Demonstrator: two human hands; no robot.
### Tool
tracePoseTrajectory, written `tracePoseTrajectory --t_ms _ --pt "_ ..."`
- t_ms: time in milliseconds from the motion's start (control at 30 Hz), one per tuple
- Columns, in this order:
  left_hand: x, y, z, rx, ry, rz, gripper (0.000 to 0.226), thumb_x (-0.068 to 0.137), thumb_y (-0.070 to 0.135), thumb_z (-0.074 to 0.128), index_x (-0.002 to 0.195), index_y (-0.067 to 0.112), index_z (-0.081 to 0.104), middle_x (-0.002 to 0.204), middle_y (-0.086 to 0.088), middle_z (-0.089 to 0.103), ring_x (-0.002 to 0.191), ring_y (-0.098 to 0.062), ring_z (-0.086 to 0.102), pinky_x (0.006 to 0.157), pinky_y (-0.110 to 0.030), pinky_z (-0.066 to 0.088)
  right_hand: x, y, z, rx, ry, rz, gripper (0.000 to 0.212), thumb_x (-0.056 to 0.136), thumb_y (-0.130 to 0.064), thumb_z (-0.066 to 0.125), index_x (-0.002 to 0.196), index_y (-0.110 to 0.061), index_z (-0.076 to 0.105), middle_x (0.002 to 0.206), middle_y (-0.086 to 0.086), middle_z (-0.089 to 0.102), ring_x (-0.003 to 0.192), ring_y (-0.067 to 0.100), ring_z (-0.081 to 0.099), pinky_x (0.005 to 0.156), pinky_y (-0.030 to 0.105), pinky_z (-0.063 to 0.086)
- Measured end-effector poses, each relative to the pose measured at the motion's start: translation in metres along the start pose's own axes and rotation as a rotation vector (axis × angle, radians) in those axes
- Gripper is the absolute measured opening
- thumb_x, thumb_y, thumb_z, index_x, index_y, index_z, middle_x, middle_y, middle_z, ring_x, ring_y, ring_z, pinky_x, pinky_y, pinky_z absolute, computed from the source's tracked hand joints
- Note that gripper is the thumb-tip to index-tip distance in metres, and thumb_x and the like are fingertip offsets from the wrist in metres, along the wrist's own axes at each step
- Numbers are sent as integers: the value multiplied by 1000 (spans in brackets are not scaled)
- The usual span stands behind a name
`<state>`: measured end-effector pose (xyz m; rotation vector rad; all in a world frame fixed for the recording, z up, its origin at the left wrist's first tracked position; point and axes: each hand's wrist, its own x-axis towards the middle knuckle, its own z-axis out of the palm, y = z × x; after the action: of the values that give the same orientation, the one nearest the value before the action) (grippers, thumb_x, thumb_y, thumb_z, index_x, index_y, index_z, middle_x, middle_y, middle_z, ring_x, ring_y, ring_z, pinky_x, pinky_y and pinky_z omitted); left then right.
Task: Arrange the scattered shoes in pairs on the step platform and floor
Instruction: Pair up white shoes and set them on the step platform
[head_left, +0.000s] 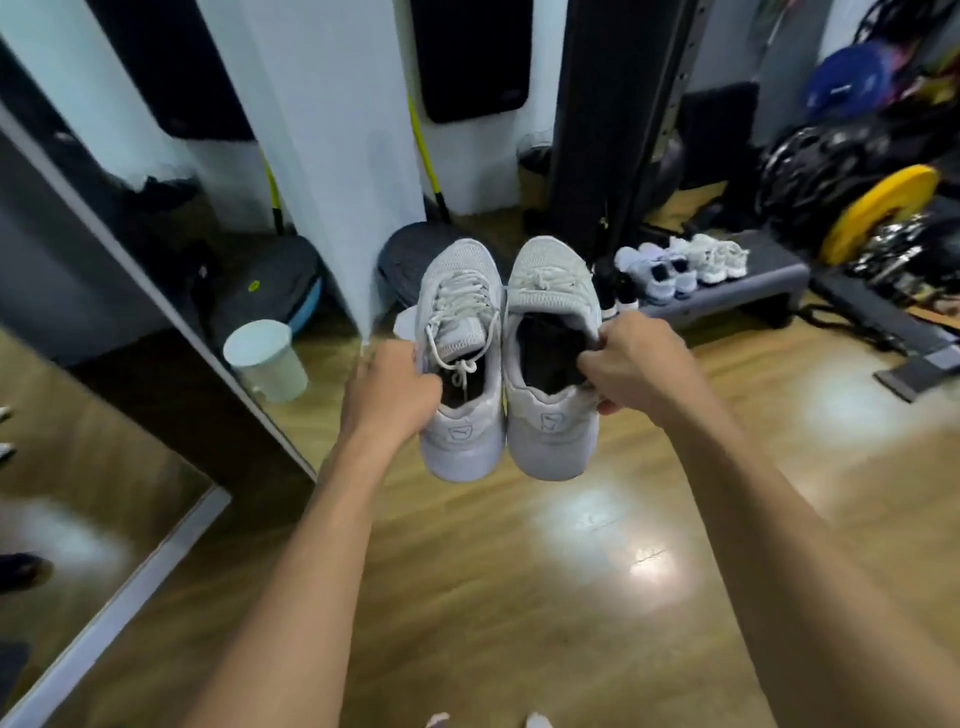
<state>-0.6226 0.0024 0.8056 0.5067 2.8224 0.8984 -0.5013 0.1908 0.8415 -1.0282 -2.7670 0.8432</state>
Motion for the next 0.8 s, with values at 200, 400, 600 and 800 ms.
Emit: tracePoseTrajectory --t_ms 200,400,600,800 --pt "43 118 97 51 -78 198 10 69 11 50 64 15 43 66 -6 50 65 -30 46 47 -30 23 49 116 -58 88 71 207 20 70 -7 49 74 4 64 64 17 69 64 33 68 65 45 59" --pt "104 211 198 35 -195 297 6 70 10 48 65 13 45 69 -9 54 71 -36 50 50 -32 27 119 211 -101 47 128 368 20 68 -10 47 73 -1 64 62 11 69 59 27 68 65 38 59" --pt "167 326 278 43 -322 401 4 70 11 47 73 11 49 78 -11 57 75 -36 53 56 -33 34 198 294 -159 14 178 549 16 68 -8 49 69 -3 64 53 9 67 56 26 68 61 34 58" --pt "220 444 367 55 -386 484 11 72 14 47 79 11 54 81 -11 59 75 -35 51 60 -34 35 276 393 -224 25 228 637 16 69 -8 49 69 -4 65 56 9 69 56 25 69 60 35 59"
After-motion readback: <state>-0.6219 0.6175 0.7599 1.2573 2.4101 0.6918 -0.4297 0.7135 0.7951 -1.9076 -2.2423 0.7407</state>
